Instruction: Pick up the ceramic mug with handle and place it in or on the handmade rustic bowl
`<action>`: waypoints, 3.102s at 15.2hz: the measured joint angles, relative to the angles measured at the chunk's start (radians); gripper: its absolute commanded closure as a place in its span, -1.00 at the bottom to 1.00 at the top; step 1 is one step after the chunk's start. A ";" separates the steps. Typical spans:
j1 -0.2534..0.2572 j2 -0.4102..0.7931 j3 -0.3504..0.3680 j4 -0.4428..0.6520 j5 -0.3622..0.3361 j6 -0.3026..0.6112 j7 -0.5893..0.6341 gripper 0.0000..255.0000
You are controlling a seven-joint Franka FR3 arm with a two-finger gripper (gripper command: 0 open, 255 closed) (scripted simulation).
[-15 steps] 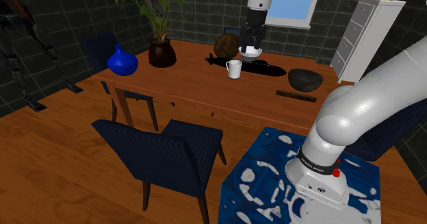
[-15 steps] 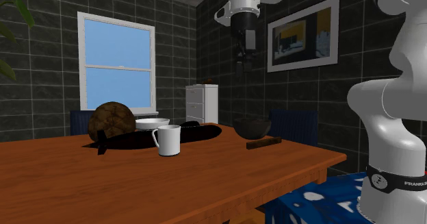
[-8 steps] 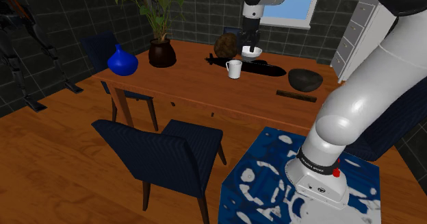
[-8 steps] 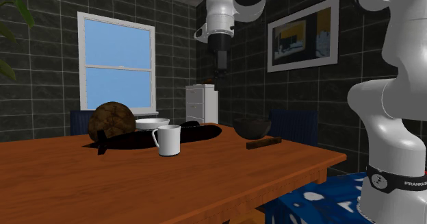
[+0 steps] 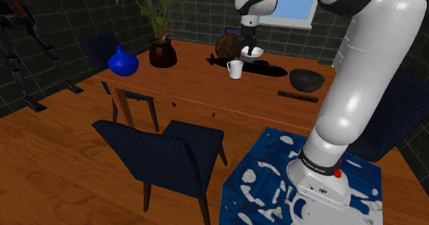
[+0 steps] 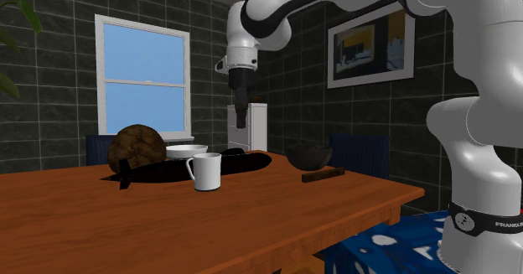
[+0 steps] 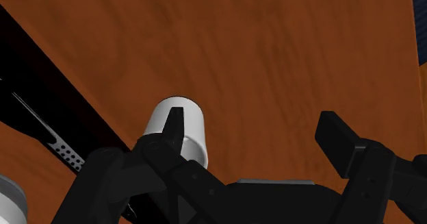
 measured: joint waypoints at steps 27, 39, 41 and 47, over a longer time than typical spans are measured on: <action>-0.217 0.592 0.024 0.525 0.245 -0.008 -0.194 -1.00; -0.217 0.590 0.023 0.528 0.243 -0.013 -0.194 1.00; -0.217 0.583 0.021 0.536 0.240 -0.028 -0.191 1.00; -0.219 0.563 0.015 0.584 0.229 -0.093 -0.179 1.00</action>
